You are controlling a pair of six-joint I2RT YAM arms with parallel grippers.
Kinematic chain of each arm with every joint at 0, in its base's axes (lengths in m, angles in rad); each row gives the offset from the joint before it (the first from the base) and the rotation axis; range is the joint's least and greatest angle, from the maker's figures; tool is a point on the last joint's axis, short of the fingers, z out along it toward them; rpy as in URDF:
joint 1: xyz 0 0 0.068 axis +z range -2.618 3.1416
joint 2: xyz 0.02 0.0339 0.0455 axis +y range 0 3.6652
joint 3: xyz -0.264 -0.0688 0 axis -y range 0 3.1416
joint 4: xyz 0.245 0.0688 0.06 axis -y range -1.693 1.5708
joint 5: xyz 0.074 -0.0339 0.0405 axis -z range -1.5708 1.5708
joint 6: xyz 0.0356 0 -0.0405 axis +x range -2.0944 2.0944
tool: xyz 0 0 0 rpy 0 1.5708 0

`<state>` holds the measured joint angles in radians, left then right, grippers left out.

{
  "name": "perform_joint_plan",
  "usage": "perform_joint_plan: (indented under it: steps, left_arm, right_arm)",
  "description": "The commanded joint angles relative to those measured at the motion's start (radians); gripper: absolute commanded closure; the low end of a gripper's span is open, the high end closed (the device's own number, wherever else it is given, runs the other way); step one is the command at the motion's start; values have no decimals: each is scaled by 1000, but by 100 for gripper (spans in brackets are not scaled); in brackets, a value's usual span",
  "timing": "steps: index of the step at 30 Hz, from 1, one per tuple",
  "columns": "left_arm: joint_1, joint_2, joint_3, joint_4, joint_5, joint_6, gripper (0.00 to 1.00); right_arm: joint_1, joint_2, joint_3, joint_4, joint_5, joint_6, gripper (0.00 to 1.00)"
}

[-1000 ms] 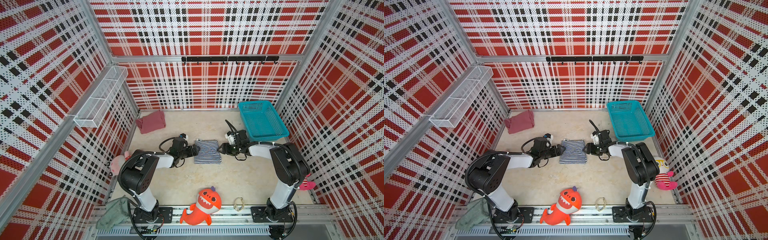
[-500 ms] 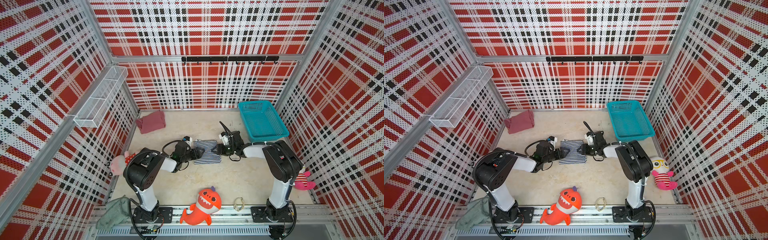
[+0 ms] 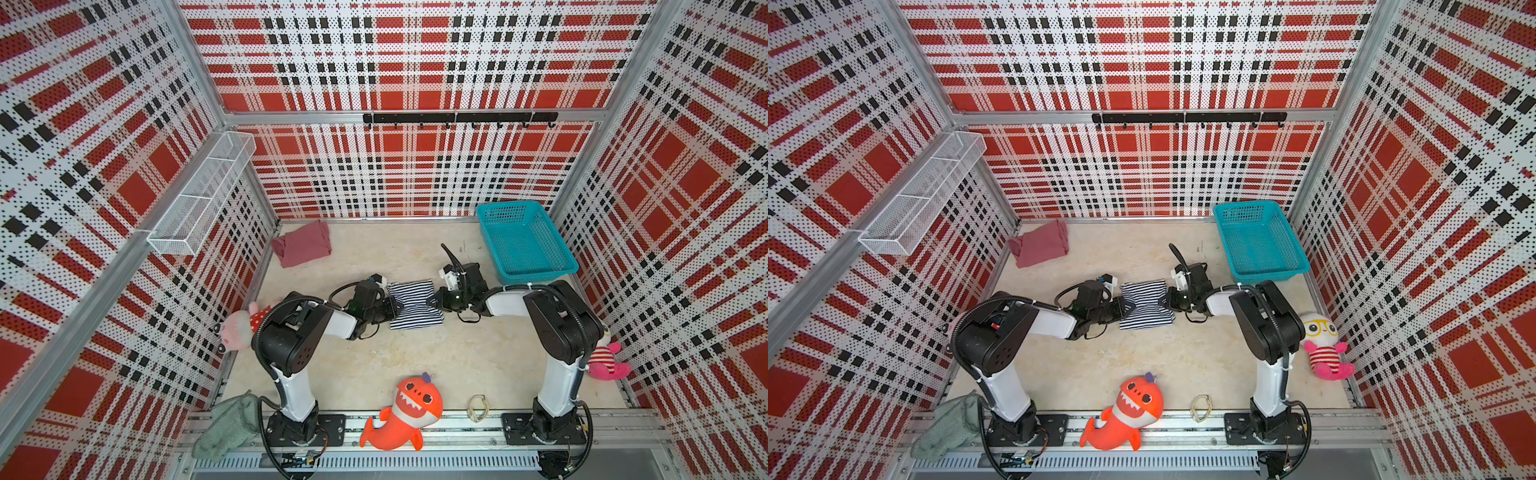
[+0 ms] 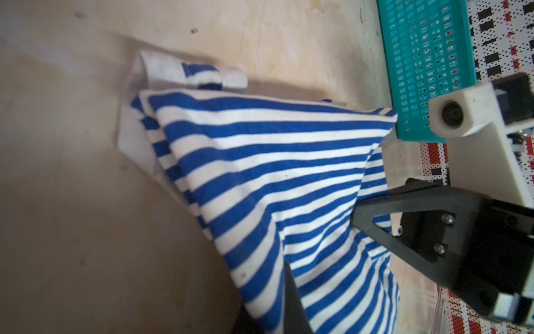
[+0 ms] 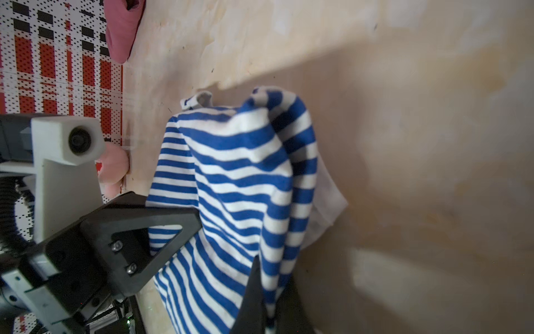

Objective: Fold and stack tank tops
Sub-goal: Pick up the tank top from the center of the table.

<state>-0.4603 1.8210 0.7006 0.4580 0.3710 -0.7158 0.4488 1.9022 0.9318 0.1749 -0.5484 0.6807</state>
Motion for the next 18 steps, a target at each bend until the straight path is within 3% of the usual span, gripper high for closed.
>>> perform_joint_plan:
  steps: [1,2,4,6,9,12,18]
  left_arm:
    - [25,-5,120,-132,-1,86,100]
    - [32,2,163,-187,-14,121,100]
    - [57,34,263,-273,-26,182,100]
    - [84,77,365,-353,-32,243,100]
    - [124,152,535,-475,-65,332,100]
    - [163,213,644,-491,-80,372,100]
    - [205,402,988,-733,-161,516,100]
  right_arm:
    - [7,-11,11,100,-13,29,100]
    - [6,-8,14,119,-7,39,97]
    - [2,-6,19,172,-1,62,63]
    - [-11,-16,26,195,-11,79,43]
    - [-36,-58,27,185,-11,74,39]
    - [-67,-120,-8,165,-5,63,38]
    - [-102,-247,-93,35,28,-17,38]
